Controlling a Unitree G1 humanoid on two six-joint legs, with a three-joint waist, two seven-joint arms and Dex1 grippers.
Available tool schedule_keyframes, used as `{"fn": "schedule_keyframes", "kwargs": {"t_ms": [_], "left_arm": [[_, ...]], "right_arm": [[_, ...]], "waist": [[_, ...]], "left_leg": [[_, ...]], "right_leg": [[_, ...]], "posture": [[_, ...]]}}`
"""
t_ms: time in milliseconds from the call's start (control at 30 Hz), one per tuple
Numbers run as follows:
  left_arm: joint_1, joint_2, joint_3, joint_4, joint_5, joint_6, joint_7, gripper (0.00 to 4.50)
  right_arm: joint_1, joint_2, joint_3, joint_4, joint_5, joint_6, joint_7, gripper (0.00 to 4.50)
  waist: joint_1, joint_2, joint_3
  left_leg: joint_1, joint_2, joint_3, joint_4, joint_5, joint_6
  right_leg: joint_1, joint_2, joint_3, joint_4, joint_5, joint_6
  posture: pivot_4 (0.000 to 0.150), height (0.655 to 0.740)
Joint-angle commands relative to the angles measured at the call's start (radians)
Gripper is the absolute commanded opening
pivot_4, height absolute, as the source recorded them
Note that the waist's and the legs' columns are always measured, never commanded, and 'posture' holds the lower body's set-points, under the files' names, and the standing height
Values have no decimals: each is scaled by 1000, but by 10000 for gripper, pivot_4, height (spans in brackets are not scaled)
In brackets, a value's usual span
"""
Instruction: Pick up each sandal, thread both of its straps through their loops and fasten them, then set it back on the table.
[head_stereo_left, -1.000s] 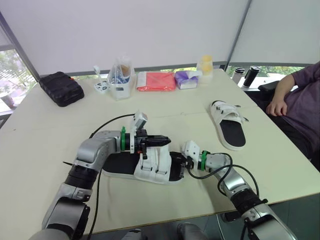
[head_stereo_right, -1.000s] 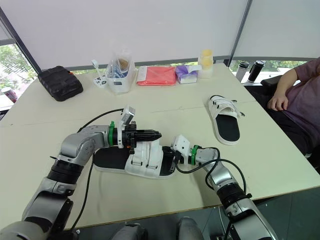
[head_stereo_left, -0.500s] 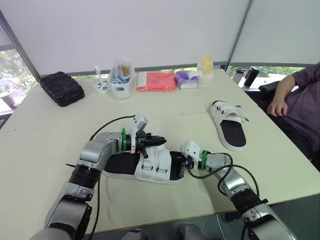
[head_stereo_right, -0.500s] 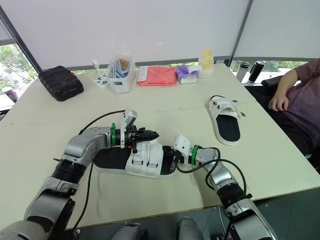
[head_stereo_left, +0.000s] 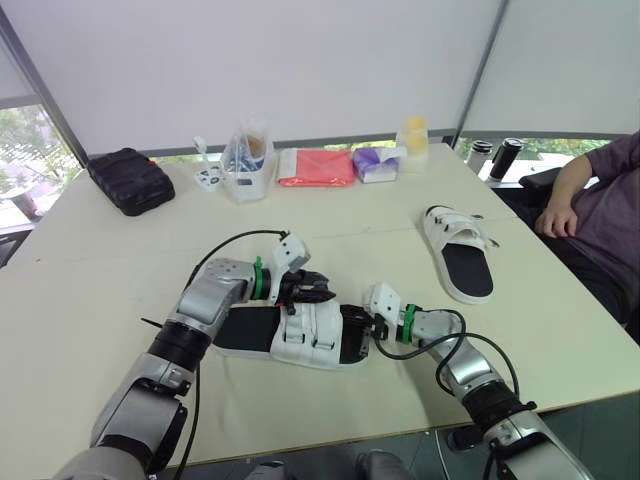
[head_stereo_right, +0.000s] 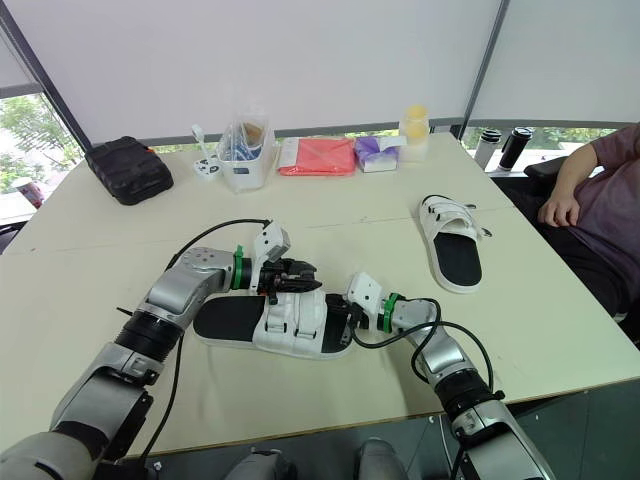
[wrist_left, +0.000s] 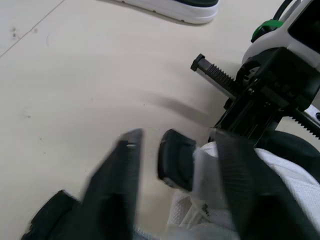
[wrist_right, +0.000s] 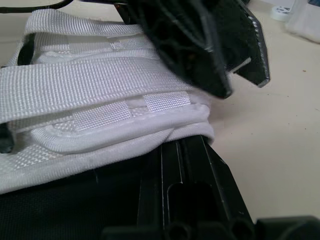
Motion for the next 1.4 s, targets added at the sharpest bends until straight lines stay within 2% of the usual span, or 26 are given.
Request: {"fn": "schedule_keyframes", "kwargs": {"t_ms": [33,67,200,267,333,400,567,800,933,1067,1200,1400], "left_arm": [[33,40,8,-21,9,14,-27,41098],[62,74,21,-83,-25,41,-70,44689],[207,222,133,-343,-225,198,-207,44689],[282,303,185,-424,-287,258,-236,44689],[348,375,243,-482,-329,303,-238,44689],[374,402,263,-501,-333,309,-217,44689],[393,381,340,-509,-345,326,-101,44689],[451,354,340,-606,-397,354,-40,44689],[460,349,328,-627,-411,358,-32,44689],[443,349,318,-623,-435,366,-46,44689],[388,347,318,-607,-513,443,-72,44689],[293,315,274,-521,-592,573,-90,44689]], "right_arm": [[56,-21,29,128,-93,85,-25,0],[59,-23,24,121,-92,83,-30,0],[88,-50,-5,30,-69,92,-33,0],[113,-66,-14,-52,-53,117,-24,0],[141,-83,-20,-142,-37,147,-13,0],[158,-94,-20,-188,-32,172,-6,0],[174,-120,-26,-281,-26,217,12,0],[187,-210,-115,-451,31,299,31,0],[214,-281,-183,-583,99,393,48,0],[275,-374,-273,-758,170,508,68,0],[358,-442,-354,-901,216,601,58,0],[419,-441,-394,-981,213,645,2,0]], "waist": [[0,0,0],[-1,0,0],[-7,3,3],[0,3,4],[6,5,5],[18,6,8],[29,2,9],[31,5,15],[30,2,24],[29,4,35],[29,3,36],[28,3,36]], "left_leg": [[0,0,0,0,0,0],[0,0,0,0,0,0],[-1,1,0,-3,0,1],[-8,0,0,-3,1,1],[-16,0,-1,-1,1,1],[-19,-3,-1,-1,1,1],[-30,-5,-1,2,0,1],[-34,-6,0,0,-1,2],[-36,-8,0,1,-1,3],[-37,-8,1,1,-1,3],[-43,-6,2,2,-1,3],[-50,-6,3,8,1,-1]], "right_leg": [[0,0,0,0,0,0],[0,0,0,0,0,0],[-5,0,0,0,-1,0],[-13,0,0,2,-1,1],[-20,-1,-1,2,-1,2],[-22,-4,0,2,1,3],[-31,-6,-1,1,-2,3],[-35,-7,-1,0,3,3],[-35,-9,-1,-1,3,3],[-37,-9,-1,-1,3,3],[-43,-7,-2,0,3,3],[-48,-7,-2,2,3,3]], "posture": [[1500,7400],[1500,7400],[1500,7400],[1500,7400],[1500,7400],[1500,7400],[1500,7400],[1500,7400],[1500,7400],[1500,7400],[1500,7400],[1500,7400]]}}
